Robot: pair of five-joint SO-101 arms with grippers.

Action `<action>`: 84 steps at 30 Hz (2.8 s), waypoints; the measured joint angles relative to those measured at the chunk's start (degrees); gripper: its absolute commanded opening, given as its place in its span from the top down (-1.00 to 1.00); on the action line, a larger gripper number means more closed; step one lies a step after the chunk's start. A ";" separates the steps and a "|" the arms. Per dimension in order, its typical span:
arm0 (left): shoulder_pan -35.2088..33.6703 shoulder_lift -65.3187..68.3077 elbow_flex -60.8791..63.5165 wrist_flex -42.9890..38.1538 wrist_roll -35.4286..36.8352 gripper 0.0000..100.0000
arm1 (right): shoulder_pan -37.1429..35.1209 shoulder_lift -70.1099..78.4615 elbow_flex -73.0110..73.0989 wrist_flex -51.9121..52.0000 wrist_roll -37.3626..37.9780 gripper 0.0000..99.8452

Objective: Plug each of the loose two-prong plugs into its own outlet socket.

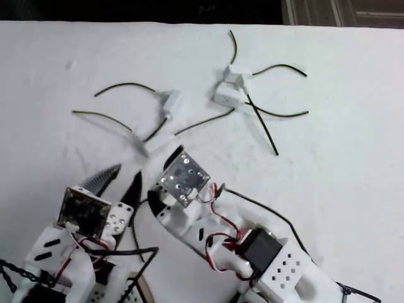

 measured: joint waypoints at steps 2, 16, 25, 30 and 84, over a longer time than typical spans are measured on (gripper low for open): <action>-2.55 0.00 -0.09 0.00 0.00 0.72 | 1.41 0.00 0.00 -0.26 0.00 0.96; -25.67 0.00 12.66 -5.19 0.00 0.72 | 10.20 7.03 5.36 -14.68 -5.89 0.97; -34.02 0.62 25.85 -13.45 0.00 0.72 | 11.16 27.78 4.13 -25.67 -5.98 0.97; -34.11 0.18 26.11 -13.71 0.00 0.72 | 11.34 36.22 3.78 -31.21 -5.98 0.97; -34.11 0.18 26.64 -13.80 0.00 0.72 | 14.95 46.42 4.31 -32.70 10.64 0.97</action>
